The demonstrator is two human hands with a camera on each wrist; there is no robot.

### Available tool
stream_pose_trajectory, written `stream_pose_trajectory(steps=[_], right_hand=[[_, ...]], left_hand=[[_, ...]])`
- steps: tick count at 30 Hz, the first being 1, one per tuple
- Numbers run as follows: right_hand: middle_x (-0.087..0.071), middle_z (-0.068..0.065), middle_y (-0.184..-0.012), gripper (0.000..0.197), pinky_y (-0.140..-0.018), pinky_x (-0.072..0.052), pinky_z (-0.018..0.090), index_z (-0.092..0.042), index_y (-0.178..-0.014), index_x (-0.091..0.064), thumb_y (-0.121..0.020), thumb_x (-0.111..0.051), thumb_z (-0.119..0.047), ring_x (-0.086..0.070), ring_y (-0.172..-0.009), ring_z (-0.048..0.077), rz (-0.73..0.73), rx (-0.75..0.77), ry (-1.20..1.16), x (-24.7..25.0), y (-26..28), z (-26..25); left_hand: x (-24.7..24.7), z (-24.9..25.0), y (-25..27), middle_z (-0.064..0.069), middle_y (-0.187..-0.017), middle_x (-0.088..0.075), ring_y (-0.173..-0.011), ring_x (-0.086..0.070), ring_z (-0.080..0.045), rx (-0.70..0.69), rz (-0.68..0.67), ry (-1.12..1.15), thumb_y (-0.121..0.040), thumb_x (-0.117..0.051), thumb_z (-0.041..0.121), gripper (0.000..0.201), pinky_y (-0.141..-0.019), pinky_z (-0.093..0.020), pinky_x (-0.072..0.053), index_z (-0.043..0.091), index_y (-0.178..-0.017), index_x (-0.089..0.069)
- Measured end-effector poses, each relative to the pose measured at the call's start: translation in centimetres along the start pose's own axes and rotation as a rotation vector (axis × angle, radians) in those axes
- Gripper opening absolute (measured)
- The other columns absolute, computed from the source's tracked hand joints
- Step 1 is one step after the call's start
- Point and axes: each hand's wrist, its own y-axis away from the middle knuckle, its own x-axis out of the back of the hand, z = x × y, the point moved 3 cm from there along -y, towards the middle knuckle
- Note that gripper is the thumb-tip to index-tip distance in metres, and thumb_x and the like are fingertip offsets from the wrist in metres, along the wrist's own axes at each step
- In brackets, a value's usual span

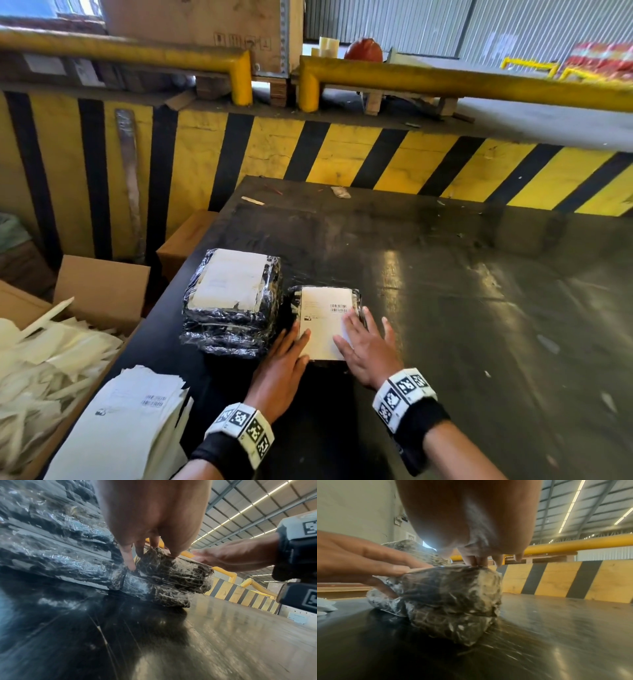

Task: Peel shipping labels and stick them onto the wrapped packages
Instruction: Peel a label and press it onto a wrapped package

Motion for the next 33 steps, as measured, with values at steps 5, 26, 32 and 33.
stream_pose_trajectory(steps=[5, 26, 32, 33], right_hand=[[0.006, -0.007, -0.156, 0.078, -0.117, 0.007, 0.048, -0.023, -0.149, -0.002, -0.083, 0.011, -0.063, 0.009, -0.145, 0.019, 0.015, 0.139, 0.026, -1.8, 1.8, -2.8], [-0.031, -0.008, -0.152, 0.058, -0.111, -0.004, 0.044, -0.023, -0.143, -0.035, -0.096, -0.024, -0.055, -0.021, -0.140, 0.017, 0.214, 0.092, 0.179, -4.2, 7.9, 1.4], [-0.057, -0.007, -0.134, 0.042, -0.108, -0.014, 0.031, -0.027, -0.110, -0.065, -0.096, -0.028, -0.040, -0.038, -0.133, 0.013, 0.431, 0.034, -0.112, -1.5, 6.1, 2.2], [-0.057, -0.006, -0.133, 0.042, -0.106, -0.016, 0.029, -0.026, -0.109, -0.065, -0.094, -0.027, -0.039, -0.041, -0.132, 0.014, 0.453, 0.010, -0.171, -1.0, 5.2, 1.9]], left_hand=[[0.3, 0.0, 0.2, 0.021, -0.152, 0.004, -0.141, 0.005, -0.001, 0.000, 0.000, 0.000, -0.098, -0.029, 0.045, 0.051, -0.117, -0.025, -0.010, 0.034, -0.148, -0.022], [0.4, -0.1, 0.2, 0.020, -0.155, 0.002, -0.144, 0.004, -0.003, 0.016, -0.047, 0.007, -0.100, -0.034, 0.037, 0.050, -0.119, -0.035, -0.017, 0.038, -0.148, -0.018], [1.0, 1.8, 0.4, 0.011, -0.154, -0.002, -0.146, 0.005, -0.014, -0.002, 0.014, -0.214, -0.094, -0.012, 0.049, 0.058, -0.119, -0.044, -0.007, 0.031, -0.148, -0.022], [0.9, 2.2, 0.4, 0.006, -0.154, -0.007, -0.146, 0.004, -0.017, -0.020, 0.032, -0.255, -0.090, -0.009, 0.049, 0.063, -0.116, -0.040, -0.005, 0.030, -0.147, -0.027]])
